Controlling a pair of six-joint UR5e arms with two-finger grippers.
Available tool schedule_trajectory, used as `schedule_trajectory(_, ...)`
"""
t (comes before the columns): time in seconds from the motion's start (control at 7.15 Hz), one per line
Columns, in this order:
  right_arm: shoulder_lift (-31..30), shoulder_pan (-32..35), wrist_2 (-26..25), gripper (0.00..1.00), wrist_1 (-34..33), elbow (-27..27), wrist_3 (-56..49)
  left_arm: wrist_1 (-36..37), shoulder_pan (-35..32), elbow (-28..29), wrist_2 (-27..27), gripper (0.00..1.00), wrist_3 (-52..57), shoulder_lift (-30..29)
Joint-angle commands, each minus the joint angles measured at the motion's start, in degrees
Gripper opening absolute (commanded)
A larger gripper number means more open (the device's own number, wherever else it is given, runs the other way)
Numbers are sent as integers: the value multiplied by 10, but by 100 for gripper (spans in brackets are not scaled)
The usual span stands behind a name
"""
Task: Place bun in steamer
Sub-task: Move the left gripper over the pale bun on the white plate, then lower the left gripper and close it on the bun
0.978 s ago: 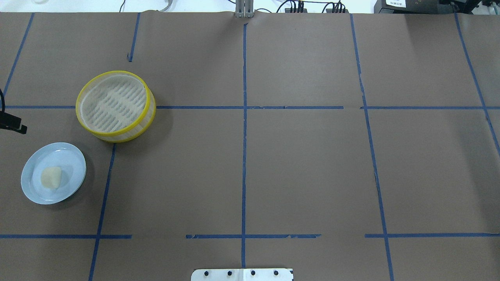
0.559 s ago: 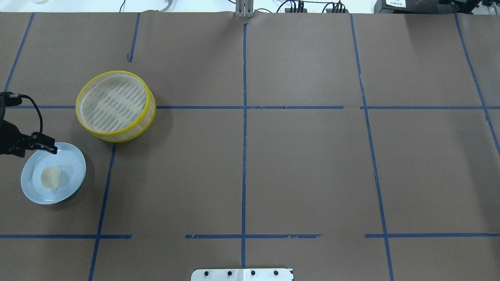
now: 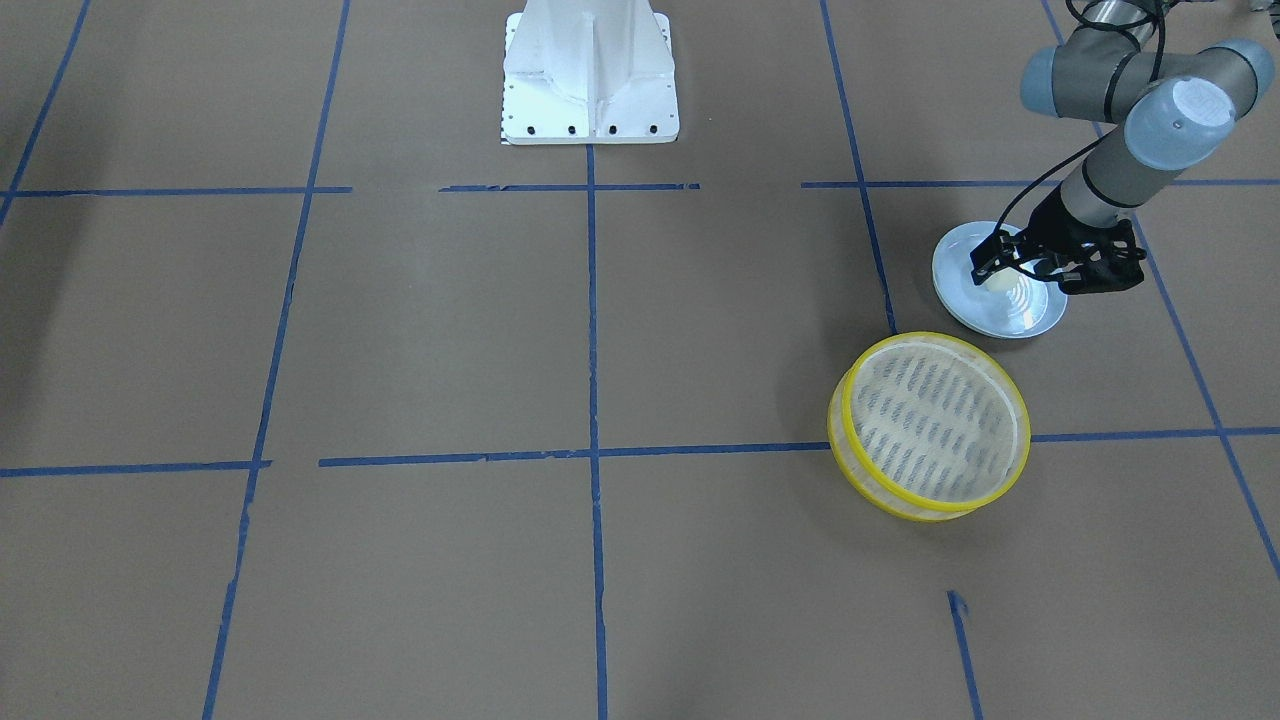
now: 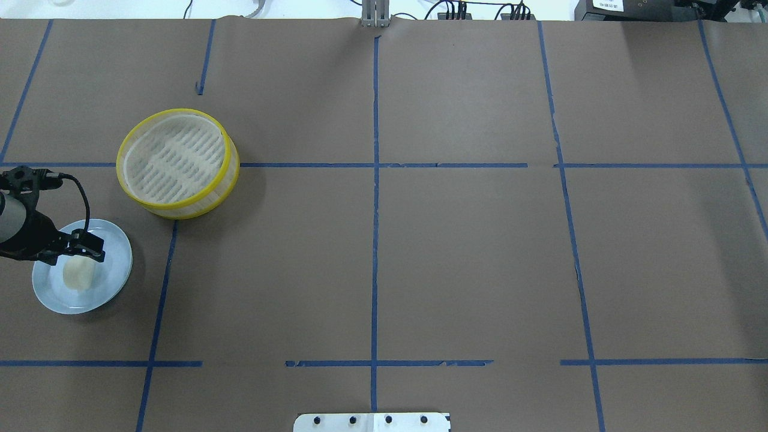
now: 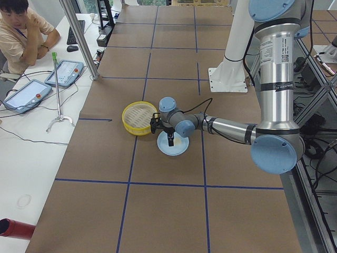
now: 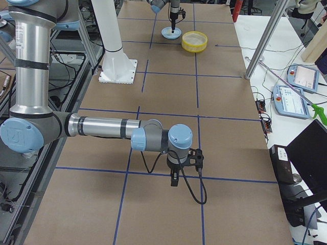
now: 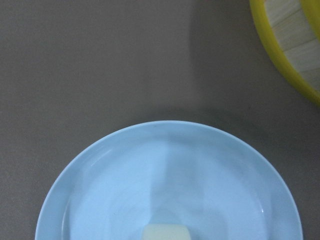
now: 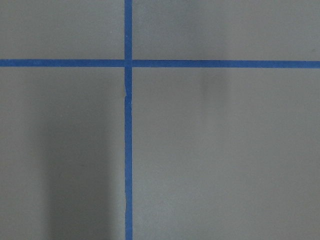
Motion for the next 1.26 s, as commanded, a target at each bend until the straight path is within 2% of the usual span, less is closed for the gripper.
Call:
schedule_trajectory(0.0, 0, 0, 0, 100, 0, 0, 0, 1, 14, 4, -1, 90, -2, 4)
schedule_trajectory(0.28, 0, 0, 0, 100, 0, 0, 0, 1, 23, 3, -1, 89, -3, 9)
schedule_trajectory(0.42, 0, 0, 0, 100, 0, 0, 0, 1, 25, 2, -1, 85, -2, 12)
schedule_trajectory(0.98, 0, 0, 0, 100, 0, 0, 0, 1, 25, -2, -1, 53, -2, 13)
schedule_trajectory(1.12, 0, 0, 0, 100, 0, 0, 0, 1, 25, -2, -1, 41, -2, 13)
